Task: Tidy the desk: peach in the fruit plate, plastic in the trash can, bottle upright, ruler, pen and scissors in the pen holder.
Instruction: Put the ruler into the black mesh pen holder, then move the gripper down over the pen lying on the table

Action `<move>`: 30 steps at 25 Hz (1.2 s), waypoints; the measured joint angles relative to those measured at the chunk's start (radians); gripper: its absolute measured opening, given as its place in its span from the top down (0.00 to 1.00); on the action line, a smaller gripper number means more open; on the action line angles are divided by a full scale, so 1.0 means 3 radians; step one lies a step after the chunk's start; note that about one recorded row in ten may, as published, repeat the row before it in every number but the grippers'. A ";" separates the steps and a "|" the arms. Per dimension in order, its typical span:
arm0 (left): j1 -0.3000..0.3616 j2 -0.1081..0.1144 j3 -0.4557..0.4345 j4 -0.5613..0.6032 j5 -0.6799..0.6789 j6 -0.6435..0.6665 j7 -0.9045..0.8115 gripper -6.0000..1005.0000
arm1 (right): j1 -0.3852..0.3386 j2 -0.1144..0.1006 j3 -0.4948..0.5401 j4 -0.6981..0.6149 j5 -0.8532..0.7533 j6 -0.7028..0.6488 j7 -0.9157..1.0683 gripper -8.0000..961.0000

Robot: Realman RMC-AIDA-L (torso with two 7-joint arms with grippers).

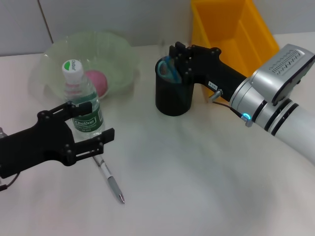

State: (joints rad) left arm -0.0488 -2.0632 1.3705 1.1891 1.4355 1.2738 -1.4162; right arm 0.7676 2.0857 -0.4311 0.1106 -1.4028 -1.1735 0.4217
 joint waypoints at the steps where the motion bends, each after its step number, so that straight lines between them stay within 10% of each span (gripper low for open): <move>1: 0.0000 0.0000 0.0000 0.0000 0.0000 0.0000 0.0000 0.21 | 0.0000 0.0000 0.0000 -0.0001 -0.0008 0.0000 0.0001 0.90; 17: -0.0009 0.0003 -0.0054 -0.0007 0.0033 0.0081 -0.0053 0.18 | -0.0234 -0.0008 -0.0017 -0.0272 -0.0166 -0.0364 0.0554 0.61; 30: -0.0174 0.0006 -0.0112 -0.0258 0.0050 0.0349 -0.0074 0.18 | -0.1062 -0.0066 -0.0776 -0.2530 -0.1123 -0.1749 0.2908 0.19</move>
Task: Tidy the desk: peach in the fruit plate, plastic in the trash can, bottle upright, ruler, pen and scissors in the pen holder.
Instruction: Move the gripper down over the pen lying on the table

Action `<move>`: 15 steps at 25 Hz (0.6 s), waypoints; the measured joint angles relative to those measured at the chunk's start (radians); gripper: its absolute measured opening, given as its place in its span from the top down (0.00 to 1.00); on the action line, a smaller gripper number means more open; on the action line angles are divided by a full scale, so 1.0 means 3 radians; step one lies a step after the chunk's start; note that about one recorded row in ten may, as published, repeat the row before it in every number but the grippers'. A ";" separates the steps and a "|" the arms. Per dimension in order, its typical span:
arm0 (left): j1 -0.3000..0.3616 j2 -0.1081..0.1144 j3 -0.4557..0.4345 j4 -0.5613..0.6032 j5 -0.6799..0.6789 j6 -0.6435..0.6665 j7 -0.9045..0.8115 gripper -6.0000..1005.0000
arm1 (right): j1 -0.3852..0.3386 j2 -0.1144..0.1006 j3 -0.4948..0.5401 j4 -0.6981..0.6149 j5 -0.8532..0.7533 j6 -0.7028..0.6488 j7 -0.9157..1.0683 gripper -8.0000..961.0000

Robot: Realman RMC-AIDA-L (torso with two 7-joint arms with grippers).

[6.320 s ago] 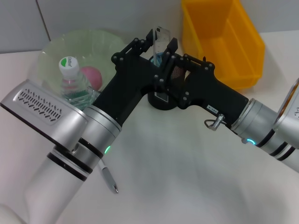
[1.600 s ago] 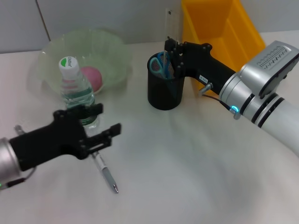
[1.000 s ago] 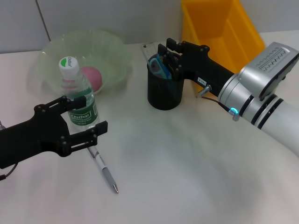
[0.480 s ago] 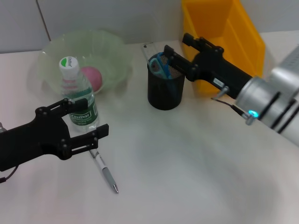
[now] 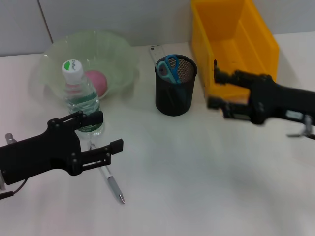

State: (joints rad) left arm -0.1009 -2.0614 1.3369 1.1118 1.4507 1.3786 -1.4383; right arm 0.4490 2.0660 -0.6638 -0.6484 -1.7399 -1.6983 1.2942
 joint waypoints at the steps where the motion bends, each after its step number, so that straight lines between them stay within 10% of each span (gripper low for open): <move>1: 0.0000 0.0000 0.0000 0.0000 0.0000 0.0000 0.0000 0.18 | -0.0030 -0.0001 -0.0007 -0.0161 -0.0126 -0.0077 0.0099 0.19; 15: -0.0077 0.0005 -0.0125 -0.0019 0.0231 0.0033 -0.0238 0.18 | -0.0046 -0.0028 0.0004 -0.0853 -0.1141 -0.0390 0.0511 0.19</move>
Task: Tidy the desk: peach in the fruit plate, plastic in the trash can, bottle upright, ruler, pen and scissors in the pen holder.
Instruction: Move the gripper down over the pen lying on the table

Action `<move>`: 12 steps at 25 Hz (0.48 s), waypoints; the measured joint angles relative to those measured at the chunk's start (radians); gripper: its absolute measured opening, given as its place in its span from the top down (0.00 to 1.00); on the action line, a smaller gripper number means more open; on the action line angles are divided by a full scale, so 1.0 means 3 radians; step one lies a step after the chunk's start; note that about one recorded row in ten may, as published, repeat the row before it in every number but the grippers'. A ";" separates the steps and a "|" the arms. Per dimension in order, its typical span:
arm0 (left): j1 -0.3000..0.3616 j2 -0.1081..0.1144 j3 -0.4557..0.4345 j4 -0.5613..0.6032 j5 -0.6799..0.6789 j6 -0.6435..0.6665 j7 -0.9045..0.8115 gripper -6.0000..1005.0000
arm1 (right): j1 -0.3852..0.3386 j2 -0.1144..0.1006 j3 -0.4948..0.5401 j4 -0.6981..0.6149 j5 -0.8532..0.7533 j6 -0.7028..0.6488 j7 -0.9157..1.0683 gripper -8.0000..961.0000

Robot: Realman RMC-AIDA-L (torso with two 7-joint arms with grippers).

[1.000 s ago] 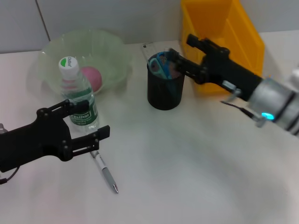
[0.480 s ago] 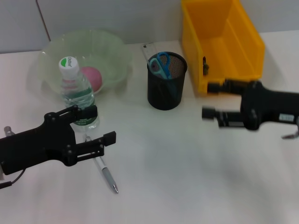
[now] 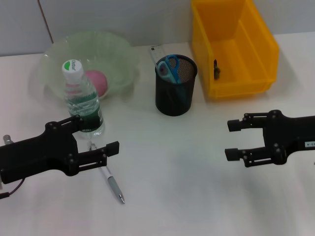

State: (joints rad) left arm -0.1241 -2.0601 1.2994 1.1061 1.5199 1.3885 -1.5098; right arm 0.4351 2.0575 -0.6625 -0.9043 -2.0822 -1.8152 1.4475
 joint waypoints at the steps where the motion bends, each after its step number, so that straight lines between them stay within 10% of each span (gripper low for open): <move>1: 0.0000 0.0000 0.0000 0.0000 0.0000 0.0000 0.0000 0.18 | -0.0001 -0.0001 -0.0008 -0.0005 -0.0021 -0.0005 0.0000 0.19; 12: -0.0115 0.0000 -0.0142 0.0096 0.0254 0.0203 -0.0169 0.18 | 0.0003 0.0010 -0.0021 -0.0048 -0.0174 -0.0010 0.0016 0.19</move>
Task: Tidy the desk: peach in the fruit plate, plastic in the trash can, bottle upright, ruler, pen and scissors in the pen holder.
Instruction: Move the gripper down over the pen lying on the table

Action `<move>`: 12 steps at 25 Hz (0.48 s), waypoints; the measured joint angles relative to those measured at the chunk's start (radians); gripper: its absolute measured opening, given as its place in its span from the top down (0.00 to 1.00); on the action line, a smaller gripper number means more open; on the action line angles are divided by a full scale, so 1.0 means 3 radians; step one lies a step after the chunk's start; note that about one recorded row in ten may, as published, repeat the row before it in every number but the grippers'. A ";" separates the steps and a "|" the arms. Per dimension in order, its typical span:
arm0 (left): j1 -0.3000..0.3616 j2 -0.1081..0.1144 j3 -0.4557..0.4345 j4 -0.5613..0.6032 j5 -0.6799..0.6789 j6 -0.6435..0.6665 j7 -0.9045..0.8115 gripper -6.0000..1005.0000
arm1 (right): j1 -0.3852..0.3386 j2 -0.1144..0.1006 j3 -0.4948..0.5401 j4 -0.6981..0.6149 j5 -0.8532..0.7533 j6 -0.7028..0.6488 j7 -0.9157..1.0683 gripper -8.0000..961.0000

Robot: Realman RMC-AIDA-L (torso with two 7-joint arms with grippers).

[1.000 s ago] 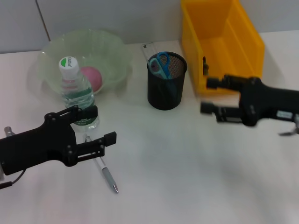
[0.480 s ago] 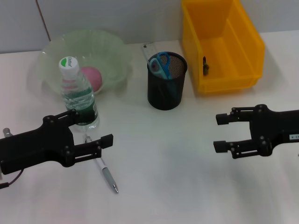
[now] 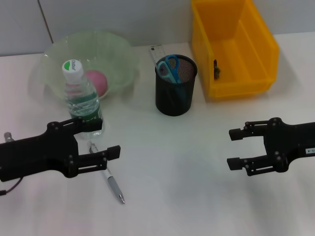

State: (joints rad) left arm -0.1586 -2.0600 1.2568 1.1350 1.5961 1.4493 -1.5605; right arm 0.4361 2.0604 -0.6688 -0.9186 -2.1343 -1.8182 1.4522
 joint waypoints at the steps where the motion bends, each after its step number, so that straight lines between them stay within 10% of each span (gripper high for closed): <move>1: -0.0044 0.0004 -0.0038 0.0079 0.0071 0.0057 -0.0068 0.18 | 0.0000 0.0000 0.0000 0.0000 -0.0014 0.0000 0.0010 0.19; 12: -0.0628 0.0017 -0.0330 0.0383 0.0956 0.0538 -0.0589 0.18 | 0.0006 -0.0001 -0.0026 -0.0006 -0.0193 -0.0008 0.0120 0.19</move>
State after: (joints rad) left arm -0.3472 -2.0548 1.1577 1.2498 1.8829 1.6108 -1.7371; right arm 0.4380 2.0603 -0.6767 -0.9203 -2.1923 -1.8206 1.4882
